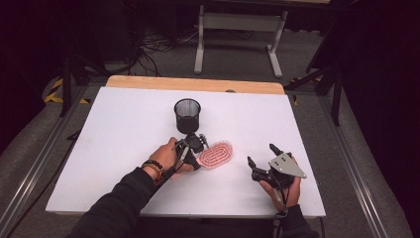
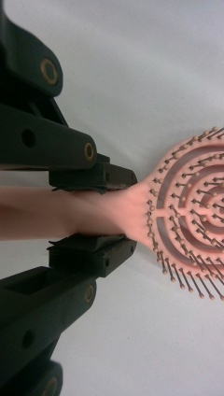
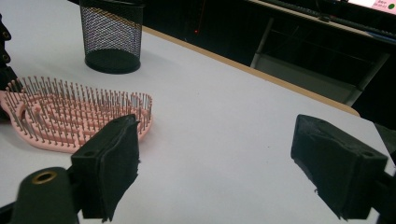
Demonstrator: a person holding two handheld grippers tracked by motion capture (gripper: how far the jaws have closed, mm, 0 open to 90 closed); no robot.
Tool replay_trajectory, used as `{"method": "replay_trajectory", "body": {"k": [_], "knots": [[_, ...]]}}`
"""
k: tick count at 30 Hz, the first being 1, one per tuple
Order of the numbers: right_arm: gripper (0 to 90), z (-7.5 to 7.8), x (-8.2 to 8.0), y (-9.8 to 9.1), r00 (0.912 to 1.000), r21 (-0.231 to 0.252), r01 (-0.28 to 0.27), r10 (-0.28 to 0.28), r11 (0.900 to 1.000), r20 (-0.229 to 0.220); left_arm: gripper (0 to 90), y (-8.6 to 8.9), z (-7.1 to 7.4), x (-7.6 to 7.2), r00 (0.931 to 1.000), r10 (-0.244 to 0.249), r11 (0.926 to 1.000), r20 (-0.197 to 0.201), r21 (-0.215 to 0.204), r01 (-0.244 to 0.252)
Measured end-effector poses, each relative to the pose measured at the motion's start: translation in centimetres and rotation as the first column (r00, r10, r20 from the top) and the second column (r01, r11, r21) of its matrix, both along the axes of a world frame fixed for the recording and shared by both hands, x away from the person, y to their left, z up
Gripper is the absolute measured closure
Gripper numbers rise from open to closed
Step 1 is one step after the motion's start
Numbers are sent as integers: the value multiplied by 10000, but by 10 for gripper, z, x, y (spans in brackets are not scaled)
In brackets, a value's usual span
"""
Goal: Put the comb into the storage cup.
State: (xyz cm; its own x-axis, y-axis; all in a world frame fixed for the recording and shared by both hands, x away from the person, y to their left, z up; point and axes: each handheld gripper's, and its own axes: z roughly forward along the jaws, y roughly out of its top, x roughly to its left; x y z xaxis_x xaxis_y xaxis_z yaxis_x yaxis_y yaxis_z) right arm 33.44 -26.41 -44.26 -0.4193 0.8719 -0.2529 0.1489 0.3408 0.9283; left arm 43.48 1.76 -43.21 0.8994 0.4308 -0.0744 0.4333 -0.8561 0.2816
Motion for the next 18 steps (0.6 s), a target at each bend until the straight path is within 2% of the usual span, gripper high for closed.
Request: {"method": "replay_trajectory", "body": {"k": [6, 13, 15, 17, 18], "knots": [[154, 0, 0, 0, 10000, -18, 14, -14, 10000, 14, 696, 3, -1, -5, 9994, -29, 9998, 356, -203, 36], [154, 0, 0, 0, 9999, -11, 115, -114, 9999, 91, 698, 14, 0, -13, 9950, 88, 9964, 992, -853, -3], [154, 0, 0, 0, 9999, 0, 100, -100, 9999, 93, 698, 18, 1, -15, 9924, 216, 9937, 1209, -1122, -80], [154, 0, 0, 0, 9999, -26, 106, -105, 9999, 130, 698, 26, 4, -19, 9863, 544, 9898, 1558, -1384, -328], [154, 0, 0, 0, 9998, -10, 104, -104, 9999, 139, 698, 28, 5, -20, 9850, 652, 9881, 1598, -1484, -413]]}}
